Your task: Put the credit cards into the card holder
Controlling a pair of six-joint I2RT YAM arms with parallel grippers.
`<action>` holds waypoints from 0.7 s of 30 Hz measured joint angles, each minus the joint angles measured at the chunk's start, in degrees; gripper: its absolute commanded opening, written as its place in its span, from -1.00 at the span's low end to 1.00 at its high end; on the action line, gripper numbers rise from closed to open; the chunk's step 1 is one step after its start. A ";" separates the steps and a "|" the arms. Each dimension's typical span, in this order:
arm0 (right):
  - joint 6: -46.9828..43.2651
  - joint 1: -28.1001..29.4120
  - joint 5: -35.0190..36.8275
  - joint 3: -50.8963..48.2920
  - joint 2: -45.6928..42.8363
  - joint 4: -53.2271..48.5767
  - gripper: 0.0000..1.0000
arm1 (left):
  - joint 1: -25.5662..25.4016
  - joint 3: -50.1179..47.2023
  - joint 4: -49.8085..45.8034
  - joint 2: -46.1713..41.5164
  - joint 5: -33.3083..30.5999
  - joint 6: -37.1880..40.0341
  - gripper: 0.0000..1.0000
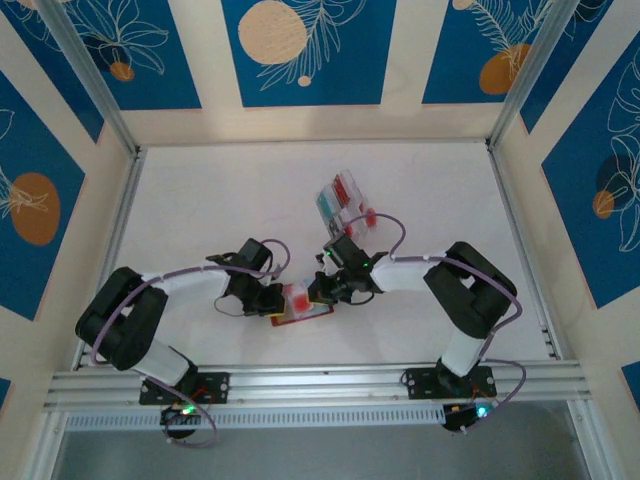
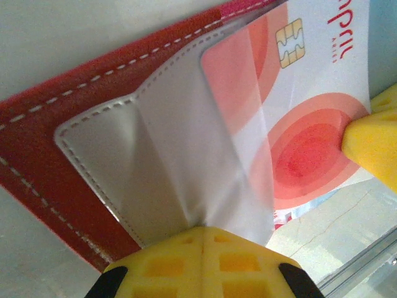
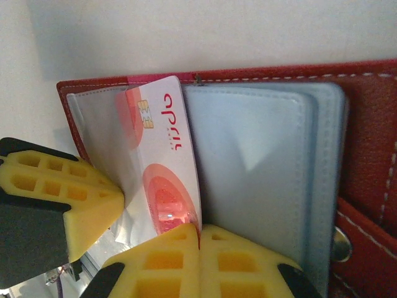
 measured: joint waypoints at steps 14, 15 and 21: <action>0.24 2.32 -2.45 1.05 1.29 1.33 -1.00 | 0.17 0.02 -0.04 0.00 0.00 0.90 -1.00; 0.33 2.69 -2.45 1.05 1.38 1.66 -1.00 | 0.20 0.02 -0.04 0.00 0.00 0.92 -1.00; 0.44 3.52 -1.55 1.51 2.16 1.70 -1.00 | 0.48 0.07 -0.04 0.00 0.59 1.07 -1.00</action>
